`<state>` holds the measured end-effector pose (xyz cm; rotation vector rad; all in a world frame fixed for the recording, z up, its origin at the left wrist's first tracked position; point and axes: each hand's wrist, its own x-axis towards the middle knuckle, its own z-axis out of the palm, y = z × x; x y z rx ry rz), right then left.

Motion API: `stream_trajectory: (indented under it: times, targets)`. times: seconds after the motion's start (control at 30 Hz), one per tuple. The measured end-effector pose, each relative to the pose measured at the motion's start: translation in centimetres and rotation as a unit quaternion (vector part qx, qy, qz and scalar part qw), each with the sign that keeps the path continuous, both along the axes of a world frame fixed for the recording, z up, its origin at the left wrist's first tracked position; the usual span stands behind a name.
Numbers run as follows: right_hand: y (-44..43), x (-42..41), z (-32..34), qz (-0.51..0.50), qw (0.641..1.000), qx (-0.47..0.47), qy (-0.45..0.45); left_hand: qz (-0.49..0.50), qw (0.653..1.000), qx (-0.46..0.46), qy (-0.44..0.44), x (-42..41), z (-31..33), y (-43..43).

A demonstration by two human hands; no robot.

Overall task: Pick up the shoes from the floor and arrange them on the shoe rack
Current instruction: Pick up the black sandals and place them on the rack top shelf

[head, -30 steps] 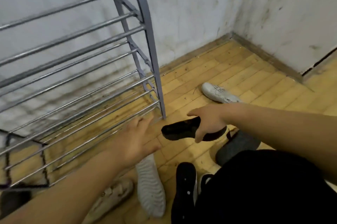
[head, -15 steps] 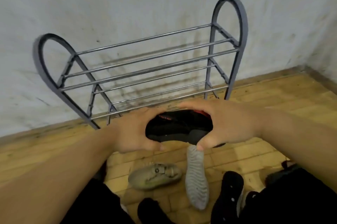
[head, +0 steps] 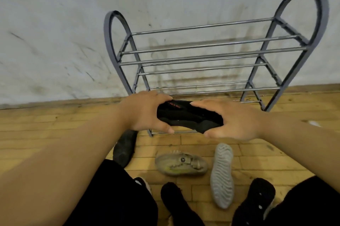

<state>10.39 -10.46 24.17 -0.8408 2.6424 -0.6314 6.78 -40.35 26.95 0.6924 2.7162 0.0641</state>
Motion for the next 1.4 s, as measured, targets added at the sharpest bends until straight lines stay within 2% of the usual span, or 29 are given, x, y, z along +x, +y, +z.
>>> stream_trajectory:
  times: [0.23,0.37,0.6,0.73,0.93,1.07,1.2,1.3,1.33,1.4]
  targets:
    - [-4.0,0.0,-0.4,0.023,0.997,0.012,0.068,0.026,0.999,0.008,-0.017,0.4,0.4,-3.6]
    - [-5.7,0.3,-0.8,0.025,0.985,0.044,0.162,0.036,0.998,0.049,-0.03,0.5,1.2,-5.7]
    - [-10.4,-1.3,1.6,0.031,0.979,0.022,0.2,0.072,0.991,0.017,0.113,1.5,4.7,-9.5]
    - [-17.1,-3.2,5.4,0.1,0.964,0.034,0.242,0.172,0.966,0.1,0.166,5.4,4.8,-16.0]
    - [-31.7,-2.9,8.2,0.247,0.939,0.072,0.226,0.341,0.886,0.272,0.156,13.9,0.2,-27.2]
    - [-39.8,-0.9,5.4,0.305,0.926,0.088,0.205,0.443,0.831,0.311,0.128,18.8,-4.1,-31.9]
    - [-42.0,2.3,-2.4,0.355,0.909,0.143,0.166,0.478,0.824,0.299,0.058,23.2,-9.9,-33.2]
    - [-41.2,4.8,-7.5,0.349,0.919,0.161,0.085,0.485,0.833,0.266,-0.002,25.0,-14.5,-32.3]
    - [-41.4,5.4,-8.4,0.354,0.916,0.173,0.08,0.496,0.827,0.264,-0.016,25.5,-16.1,-32.1]
    - [-42.4,6.3,-9.2,0.37,0.903,0.196,0.097,0.537,0.794,0.284,-0.029,26.6,-18.9,-31.3]
